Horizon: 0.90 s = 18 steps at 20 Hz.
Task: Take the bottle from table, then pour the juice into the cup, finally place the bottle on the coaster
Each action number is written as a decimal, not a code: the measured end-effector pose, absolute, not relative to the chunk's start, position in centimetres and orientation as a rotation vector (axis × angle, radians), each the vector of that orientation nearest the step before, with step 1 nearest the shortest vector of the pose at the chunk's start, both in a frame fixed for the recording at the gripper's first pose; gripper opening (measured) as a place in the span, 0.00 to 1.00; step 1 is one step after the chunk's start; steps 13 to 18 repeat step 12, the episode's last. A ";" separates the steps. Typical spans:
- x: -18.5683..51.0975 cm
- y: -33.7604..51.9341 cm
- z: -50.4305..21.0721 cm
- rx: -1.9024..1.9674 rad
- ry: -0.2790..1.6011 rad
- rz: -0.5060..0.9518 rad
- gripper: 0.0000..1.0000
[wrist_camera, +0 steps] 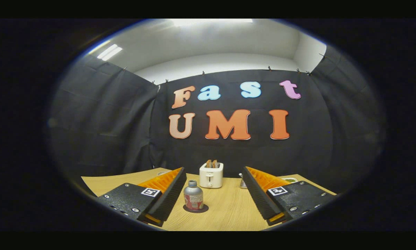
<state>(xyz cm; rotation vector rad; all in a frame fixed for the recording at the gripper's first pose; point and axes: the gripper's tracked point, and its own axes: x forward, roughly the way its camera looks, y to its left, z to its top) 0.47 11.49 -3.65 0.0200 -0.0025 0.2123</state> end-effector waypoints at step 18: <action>-2.2 6.6 -2.1 -0.014 -0.029 0.083 0.97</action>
